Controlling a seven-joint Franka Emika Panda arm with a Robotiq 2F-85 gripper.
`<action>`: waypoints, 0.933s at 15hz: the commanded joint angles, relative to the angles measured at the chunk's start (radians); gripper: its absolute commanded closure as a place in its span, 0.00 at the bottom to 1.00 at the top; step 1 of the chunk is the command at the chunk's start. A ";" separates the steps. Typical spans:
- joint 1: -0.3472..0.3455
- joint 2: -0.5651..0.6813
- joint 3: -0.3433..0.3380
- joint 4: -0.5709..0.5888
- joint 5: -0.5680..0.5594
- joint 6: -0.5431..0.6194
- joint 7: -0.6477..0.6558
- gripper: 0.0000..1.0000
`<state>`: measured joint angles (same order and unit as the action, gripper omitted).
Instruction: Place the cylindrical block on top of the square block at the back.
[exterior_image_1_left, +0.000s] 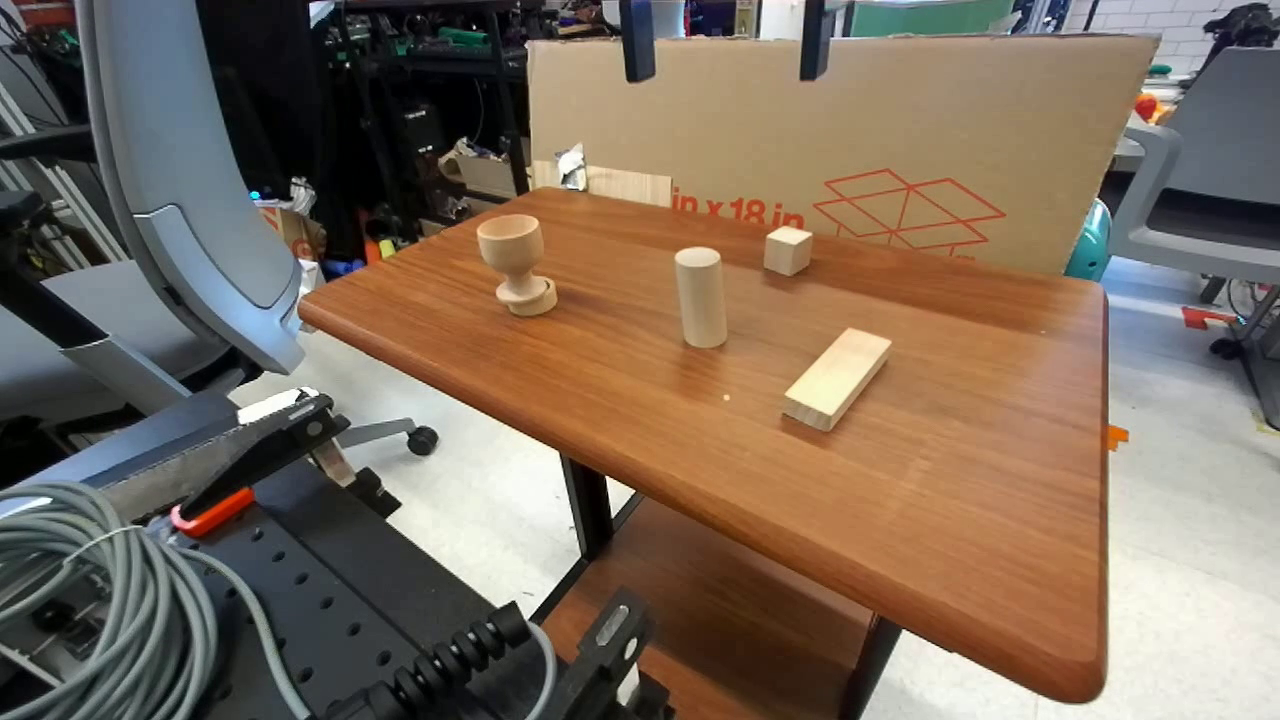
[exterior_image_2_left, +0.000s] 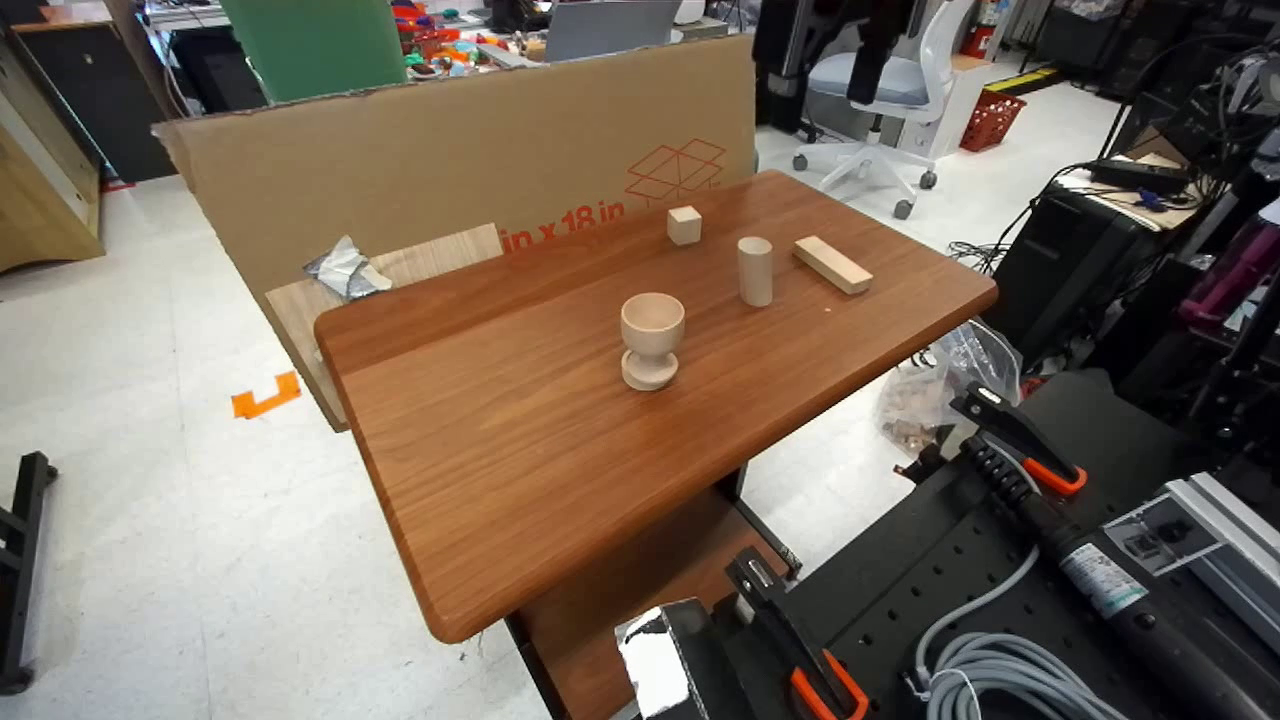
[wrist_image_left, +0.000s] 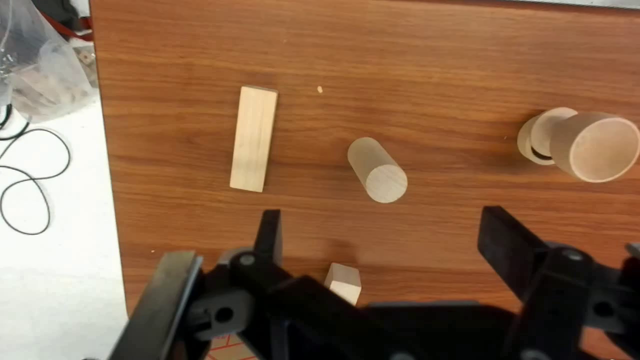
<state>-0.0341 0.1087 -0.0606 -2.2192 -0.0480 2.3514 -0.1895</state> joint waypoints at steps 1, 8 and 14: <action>0.007 0.134 0.024 0.123 -0.010 -0.048 0.038 0.00; 0.015 0.287 0.034 0.195 -0.050 -0.043 0.076 0.00; 0.022 0.339 0.045 0.209 -0.065 -0.041 0.071 0.00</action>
<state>-0.0279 0.4226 -0.0157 -2.0463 -0.0915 2.3460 -0.1342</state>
